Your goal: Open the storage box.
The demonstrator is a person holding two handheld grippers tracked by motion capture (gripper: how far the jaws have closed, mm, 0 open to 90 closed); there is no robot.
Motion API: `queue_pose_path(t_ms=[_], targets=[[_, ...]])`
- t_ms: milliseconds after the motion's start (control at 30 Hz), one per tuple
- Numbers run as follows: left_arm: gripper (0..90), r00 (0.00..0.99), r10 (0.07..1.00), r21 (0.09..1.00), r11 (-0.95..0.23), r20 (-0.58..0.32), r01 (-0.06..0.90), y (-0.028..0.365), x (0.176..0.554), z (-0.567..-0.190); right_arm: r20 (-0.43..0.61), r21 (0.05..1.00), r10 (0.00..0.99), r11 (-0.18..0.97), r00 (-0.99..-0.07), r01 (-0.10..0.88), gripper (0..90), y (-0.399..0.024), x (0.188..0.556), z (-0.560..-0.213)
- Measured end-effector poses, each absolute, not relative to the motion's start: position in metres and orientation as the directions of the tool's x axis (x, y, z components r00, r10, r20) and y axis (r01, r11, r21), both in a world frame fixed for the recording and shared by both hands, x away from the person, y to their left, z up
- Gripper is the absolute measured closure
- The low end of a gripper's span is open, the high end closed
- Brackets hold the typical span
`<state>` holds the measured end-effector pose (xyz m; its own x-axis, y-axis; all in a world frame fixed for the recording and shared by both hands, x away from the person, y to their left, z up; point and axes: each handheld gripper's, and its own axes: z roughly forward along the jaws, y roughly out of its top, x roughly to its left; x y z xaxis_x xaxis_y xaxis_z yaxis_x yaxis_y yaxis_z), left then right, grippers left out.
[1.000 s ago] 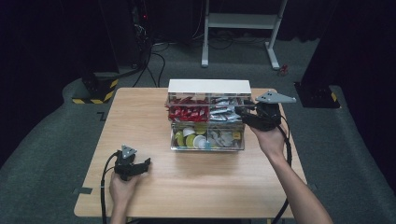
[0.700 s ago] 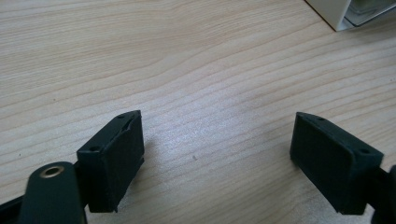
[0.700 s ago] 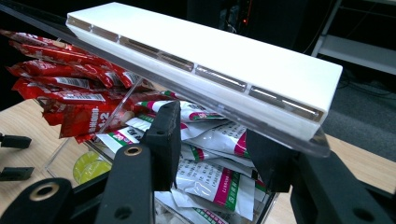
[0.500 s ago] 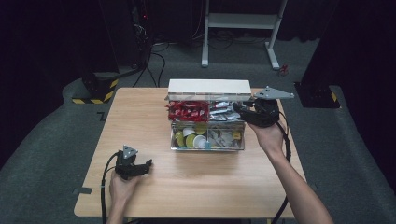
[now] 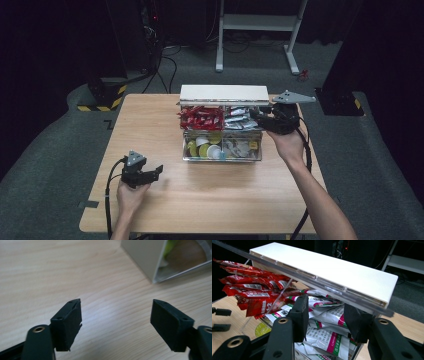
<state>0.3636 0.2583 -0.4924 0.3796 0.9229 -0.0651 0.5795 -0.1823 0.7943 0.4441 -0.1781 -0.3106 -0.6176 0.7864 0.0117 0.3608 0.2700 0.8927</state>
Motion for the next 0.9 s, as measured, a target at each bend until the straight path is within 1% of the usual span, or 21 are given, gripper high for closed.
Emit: queue_pose_path(t_ms=[100,167,300,367,500,600,900], targets=[[28.6,0.392,0.918,0.802,-0.188,-0.062,0.567,0.255,0.367,-0.482,0.009,0.894,0.786,0.271,-0.618,0.357,55.4,-0.178,0.444,-0.311],[27.8,0.402,0.913,0.801,-0.191,-0.066,0.567,0.253,0.370,-0.476,0.013,0.894,0.787,0.268,-0.617,0.359,55.4,-0.178,0.445,-0.311],[28.8,0.416,0.904,0.816,-0.163,-0.102,0.554,0.253,0.374,-0.464,0.016,0.890,0.788,0.268,-0.615,0.368,55.5,-0.178,0.444,-0.310],[31.9,0.423,0.897,0.829,-0.138,-0.128,0.542,0.254,0.375,-0.458,0.010,0.892,0.788,0.272,-0.616,0.362,55.5,-0.178,0.445,-0.310],[36.2,0.433,0.889,0.844,-0.115,-0.148,0.525,0.256,0.376,-0.446,0.013,0.891,0.787,0.271,-0.617,0.363,55.5,-0.178,0.445,-0.310],[37.3,0.439,0.888,0.854,-0.118,-0.138,0.506,0.255,0.376,-0.435,0.013,0.889,0.786,0.274,-0.618,0.367,55.5,-0.178,0.445,-0.309],[39.9,0.444,0.883,0.866,-0.101,-0.148,0.490,0.253,0.379,-0.409,0.021,0.890,0.783,0.269,-0.622,0.368,55.5,-0.179,0.446,-0.309]])
